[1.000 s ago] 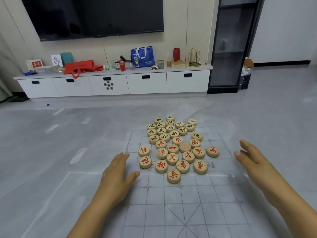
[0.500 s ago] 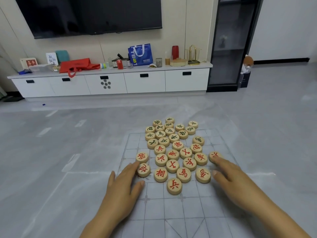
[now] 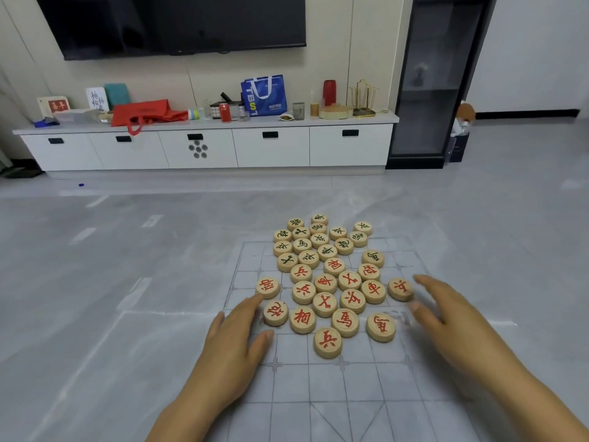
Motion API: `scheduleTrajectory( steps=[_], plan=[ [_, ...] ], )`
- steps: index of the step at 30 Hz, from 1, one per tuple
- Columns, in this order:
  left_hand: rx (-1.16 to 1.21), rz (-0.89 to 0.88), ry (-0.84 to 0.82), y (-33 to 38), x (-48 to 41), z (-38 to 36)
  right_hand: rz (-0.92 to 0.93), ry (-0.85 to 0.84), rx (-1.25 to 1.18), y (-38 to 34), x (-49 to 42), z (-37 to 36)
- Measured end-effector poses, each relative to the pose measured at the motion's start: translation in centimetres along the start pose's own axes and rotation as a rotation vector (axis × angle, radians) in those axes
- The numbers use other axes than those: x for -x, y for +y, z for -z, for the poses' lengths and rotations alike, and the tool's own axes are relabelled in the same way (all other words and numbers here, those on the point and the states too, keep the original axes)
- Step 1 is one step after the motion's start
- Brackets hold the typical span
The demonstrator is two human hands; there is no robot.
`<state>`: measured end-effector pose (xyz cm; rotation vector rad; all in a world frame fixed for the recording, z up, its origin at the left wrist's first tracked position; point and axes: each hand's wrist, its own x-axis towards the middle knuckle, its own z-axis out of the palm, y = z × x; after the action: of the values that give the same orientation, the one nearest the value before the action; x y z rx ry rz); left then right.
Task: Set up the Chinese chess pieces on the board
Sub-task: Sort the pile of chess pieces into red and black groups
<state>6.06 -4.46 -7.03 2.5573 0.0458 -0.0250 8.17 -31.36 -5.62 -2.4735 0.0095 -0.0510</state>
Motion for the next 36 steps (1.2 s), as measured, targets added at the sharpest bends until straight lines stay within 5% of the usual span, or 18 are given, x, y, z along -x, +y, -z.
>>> scheduleTrajectory(
  steps=[8, 11, 21, 28, 36],
  plan=[
    [0.083, 0.078, -0.012, -1.3, -1.0, -0.4, 0.03, -0.111, 0.104, 1.2, -0.4, -0.6],
    [0.129, 0.109, -0.05, -1.0, -1.0, -0.3, 0.079, -0.028, 0.181, 0.9, -0.3, -0.6],
    [-0.007, -0.029, -0.049, -0.5, -1.0, -0.2, 0.061, -0.008, 0.159, 0.4, -0.1, -1.1],
    [-0.201, -0.108, 0.158, -2.1, -1.5, -1.1, 0.072, 0.027, 0.134, 0.0, 0.1, -1.0],
    [-0.051, -0.111, 0.119, -3.4, -2.8, -0.4, 0.085, -0.006, 0.153, -0.2, 0.5, -0.9]
  ],
)
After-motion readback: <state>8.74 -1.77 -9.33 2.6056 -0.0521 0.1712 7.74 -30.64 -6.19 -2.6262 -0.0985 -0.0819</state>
